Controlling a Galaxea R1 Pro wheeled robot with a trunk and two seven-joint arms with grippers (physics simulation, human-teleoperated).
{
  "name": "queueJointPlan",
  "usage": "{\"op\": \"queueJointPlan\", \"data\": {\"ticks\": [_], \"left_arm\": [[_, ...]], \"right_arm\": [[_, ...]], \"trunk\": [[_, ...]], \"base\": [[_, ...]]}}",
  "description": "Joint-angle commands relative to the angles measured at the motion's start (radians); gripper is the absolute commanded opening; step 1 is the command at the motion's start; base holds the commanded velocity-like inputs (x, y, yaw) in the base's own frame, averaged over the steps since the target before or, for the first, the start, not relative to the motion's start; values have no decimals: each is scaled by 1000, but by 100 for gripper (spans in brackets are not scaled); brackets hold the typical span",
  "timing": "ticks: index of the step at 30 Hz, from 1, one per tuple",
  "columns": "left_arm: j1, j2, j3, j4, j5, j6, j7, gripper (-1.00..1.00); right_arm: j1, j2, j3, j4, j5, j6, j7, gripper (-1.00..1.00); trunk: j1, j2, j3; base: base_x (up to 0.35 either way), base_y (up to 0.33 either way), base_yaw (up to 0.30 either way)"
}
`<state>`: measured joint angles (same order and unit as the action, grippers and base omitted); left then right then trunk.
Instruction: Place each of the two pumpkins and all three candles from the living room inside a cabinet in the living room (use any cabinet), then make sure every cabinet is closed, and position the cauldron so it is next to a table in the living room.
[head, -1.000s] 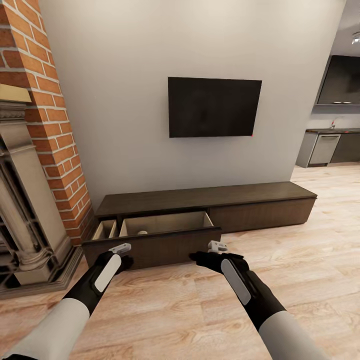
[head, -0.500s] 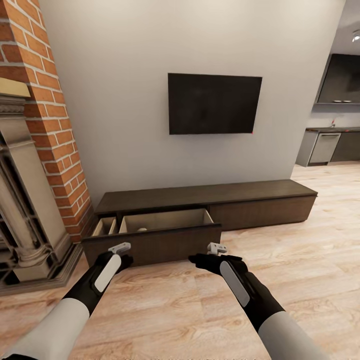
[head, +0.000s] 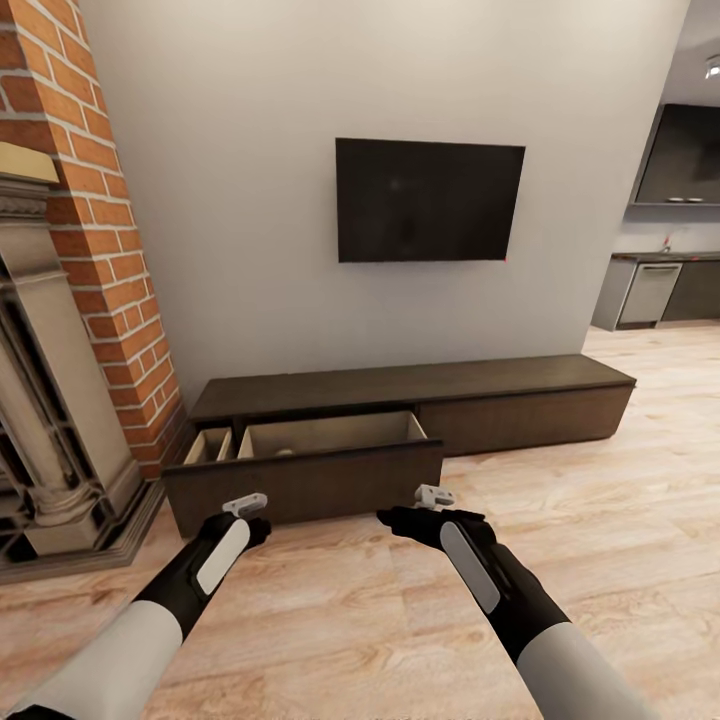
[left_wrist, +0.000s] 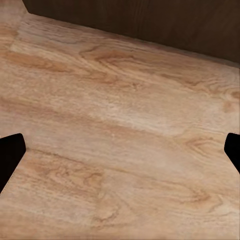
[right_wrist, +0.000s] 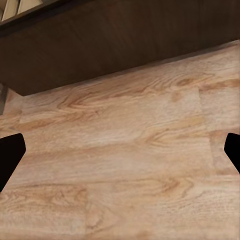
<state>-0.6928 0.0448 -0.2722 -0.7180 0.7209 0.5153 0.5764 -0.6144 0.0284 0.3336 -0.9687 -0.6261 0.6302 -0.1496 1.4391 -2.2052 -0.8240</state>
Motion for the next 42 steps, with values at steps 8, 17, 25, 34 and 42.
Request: {"op": "queueJointPlan", "data": {"ticks": [8, 17, 25, 34, 42], "left_arm": [[1, 5, -21, 39, 0, -3, 10, 100], [1, 4, -62, 44, -19, -3, 10, 100], [1, 5, -103, 35, -20, -4, 10, 100], [1, 9, -108, 31, -21, -4, 10, 100], [1, 10, -110, 21, -21, -4, 11, 100]], "right_arm": [[-1, 1, 25, -13, -11, 2, -10, 100], [0, 1, 31, -16, -11, -1, -10, 100], [-1, 1, 31, -15, -11, -7, -10, 100], [-1, 2, 71, -6, -11, -41, -11, 100], [-1, 6, 80, 0, -9, -43, -11, 100]], "trunk": [[31, -57, -26], [65, -120, -54], [96, -176, -79], [130, -239, -108], [161, -295, -133]], "base": [[0, 0, 0], [0, 0, 0], [0, 0, 0], [0, 0, 0], [0, 0, 0]]}}
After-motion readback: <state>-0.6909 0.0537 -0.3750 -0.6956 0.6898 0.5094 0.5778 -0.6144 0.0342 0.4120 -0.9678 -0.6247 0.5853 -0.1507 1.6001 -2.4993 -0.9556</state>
